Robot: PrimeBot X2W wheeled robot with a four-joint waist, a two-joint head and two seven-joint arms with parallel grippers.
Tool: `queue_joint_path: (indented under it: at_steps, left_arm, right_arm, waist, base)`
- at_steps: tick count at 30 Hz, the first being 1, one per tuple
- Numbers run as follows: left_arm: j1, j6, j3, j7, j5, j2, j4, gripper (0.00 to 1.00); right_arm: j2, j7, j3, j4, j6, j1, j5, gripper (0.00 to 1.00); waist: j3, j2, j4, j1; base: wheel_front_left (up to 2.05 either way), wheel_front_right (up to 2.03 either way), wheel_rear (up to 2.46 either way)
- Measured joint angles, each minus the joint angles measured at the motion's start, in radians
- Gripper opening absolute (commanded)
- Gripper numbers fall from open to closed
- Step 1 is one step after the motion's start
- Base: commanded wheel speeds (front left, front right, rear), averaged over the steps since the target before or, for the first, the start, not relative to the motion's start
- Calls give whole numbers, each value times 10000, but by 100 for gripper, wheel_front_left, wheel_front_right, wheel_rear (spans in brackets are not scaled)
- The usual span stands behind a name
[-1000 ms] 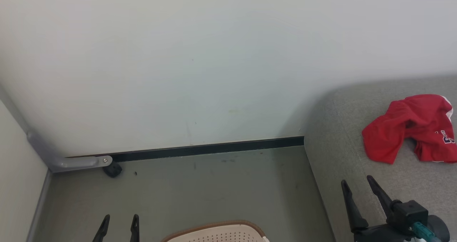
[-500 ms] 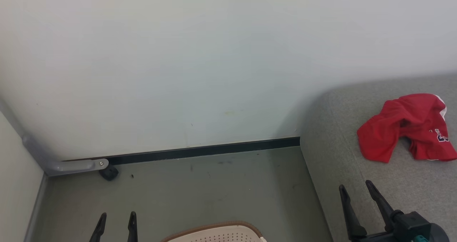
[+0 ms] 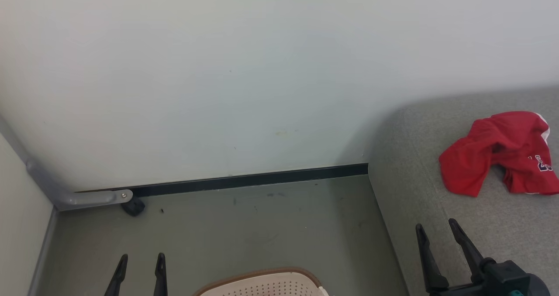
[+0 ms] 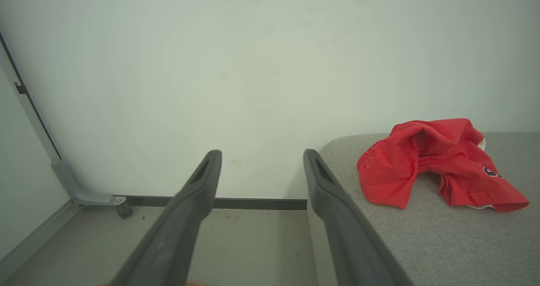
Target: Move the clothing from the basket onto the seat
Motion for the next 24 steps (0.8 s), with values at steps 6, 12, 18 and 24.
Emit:
queue_joint_path:
  at_steps: [6,12,18,24]
  left_arm:
    - [3,8,17,2,69,-71,-84,100]
    - [-24,8,-8,119,211,-56,-314,100]
    - [-574,6,-288,474,382,29,-305,100]
    - [-1640,-186,-757,855,696,-56,48,100]
  right_arm:
    - [13,0,-67,-140,-4,109,-19,100]
    - [8,0,-182,-483,-35,109,-171,100]
    - [-61,0,-403,-813,-36,-232,-253,100]
    - [-268,0,-742,-1085,-48,-960,-345,100]
  waist:
    - [59,0,17,0]
    - [348,0,21,0]
    - [922,1,-7,0]
    - [1691,2,-56,1]
  base:
    - [0,0,0]
    - [0,0,0]
    - [0,0,0]
    - [0,0,0]
